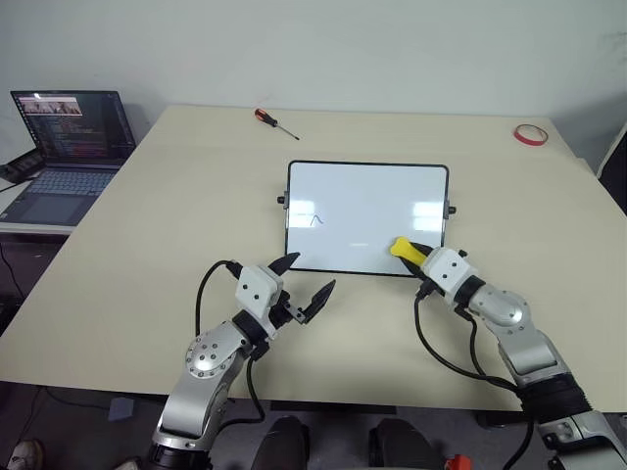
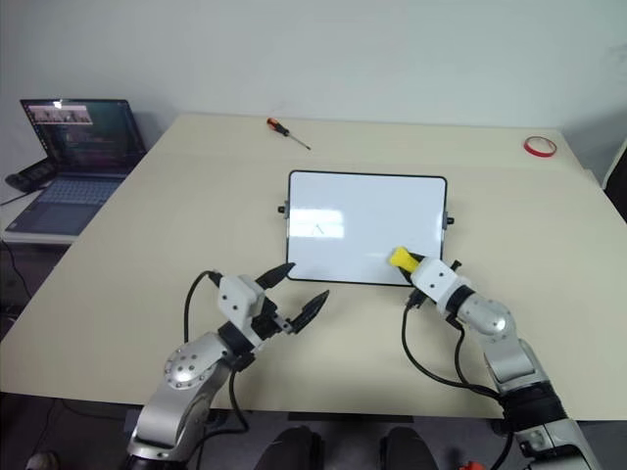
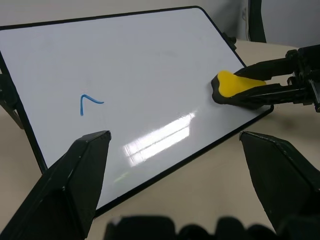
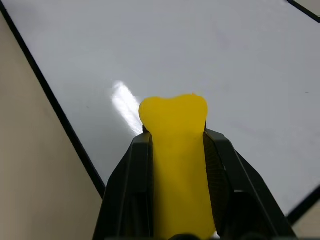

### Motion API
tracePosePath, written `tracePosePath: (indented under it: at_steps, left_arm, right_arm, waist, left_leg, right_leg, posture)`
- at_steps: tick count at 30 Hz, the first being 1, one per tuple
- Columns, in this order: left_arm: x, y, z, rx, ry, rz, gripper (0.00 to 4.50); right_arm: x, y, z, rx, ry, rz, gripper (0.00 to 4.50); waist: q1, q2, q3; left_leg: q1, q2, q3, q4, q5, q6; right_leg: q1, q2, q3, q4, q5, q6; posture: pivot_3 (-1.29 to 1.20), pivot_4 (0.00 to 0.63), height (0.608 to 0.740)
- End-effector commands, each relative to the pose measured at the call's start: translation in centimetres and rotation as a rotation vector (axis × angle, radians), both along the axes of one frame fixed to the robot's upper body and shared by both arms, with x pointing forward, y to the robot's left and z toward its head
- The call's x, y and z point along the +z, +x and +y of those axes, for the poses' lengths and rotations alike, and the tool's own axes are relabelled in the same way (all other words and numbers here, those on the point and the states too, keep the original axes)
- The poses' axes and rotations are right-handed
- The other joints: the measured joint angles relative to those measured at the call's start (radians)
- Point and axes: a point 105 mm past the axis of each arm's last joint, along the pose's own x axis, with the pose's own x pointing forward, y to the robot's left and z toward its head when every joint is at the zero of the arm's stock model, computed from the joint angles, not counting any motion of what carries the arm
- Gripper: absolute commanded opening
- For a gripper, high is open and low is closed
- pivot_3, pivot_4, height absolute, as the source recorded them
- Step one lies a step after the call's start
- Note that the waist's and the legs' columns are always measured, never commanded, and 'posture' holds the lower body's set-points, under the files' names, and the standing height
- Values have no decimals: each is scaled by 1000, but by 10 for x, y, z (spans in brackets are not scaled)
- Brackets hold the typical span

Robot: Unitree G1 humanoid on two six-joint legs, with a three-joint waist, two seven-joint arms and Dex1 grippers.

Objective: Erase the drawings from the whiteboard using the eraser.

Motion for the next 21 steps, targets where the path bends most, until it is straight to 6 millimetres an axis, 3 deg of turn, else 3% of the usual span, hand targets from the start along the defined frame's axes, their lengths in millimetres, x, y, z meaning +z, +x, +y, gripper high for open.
tracePosePath:
  at_steps: [1,6,9,13,17,21]
  left_arm:
    - [9,-1,-2,-13,-16,-29,4500]
    - [13,-1,4,9,-10,-41,4500]
    - [17,2,19,74,-18,-48,4500]
    - [16,1,50,192,-10,-52,4500]
    - [12,3,63,242,-12,-38,4500]
    - [13,4,57,223,-15,-39,4500]
  right_arm:
    - [-4,2,-18,-77,13,33,1065]
    - [6,-11,1,47,124,87,1065]
    - [20,-25,1,102,196,108,1065]
    - [32,-50,1,217,168,110,1065]
    - [20,-54,-5,219,110,146,1065]
    - [19,-50,-3,223,100,134,1065]
  waist:
    - [0,0,0]
    - [-1,0,0]
    - [-1,1,2]
    - [-6,2,4]
    - [-7,-1,6]
    - [-6,-2,7]
  left_leg:
    - [0,0,0,0,0,0]
    - [0,0,0,0,0,0]
    - [-2,0,-1,-1,0,0]
    - [-6,1,0,-2,0,0]
    - [-5,1,1,-5,0,0]
    - [-4,0,1,-5,0,0]
  right_leg:
    - [0,0,0,0,0,0]
    - [0,0,0,0,0,0]
    - [-1,0,-1,-1,0,-1]
    - [-6,0,0,-2,-1,-1]
    - [-6,0,1,-3,-1,-1]
    - [-6,0,1,-3,-1,-1]
  posture:
    - [0,150,740]
    - [0,150,740]
    - [0,150,740]
    - [0,150,740]
    - [0,150,740]
    - [0,150,740]
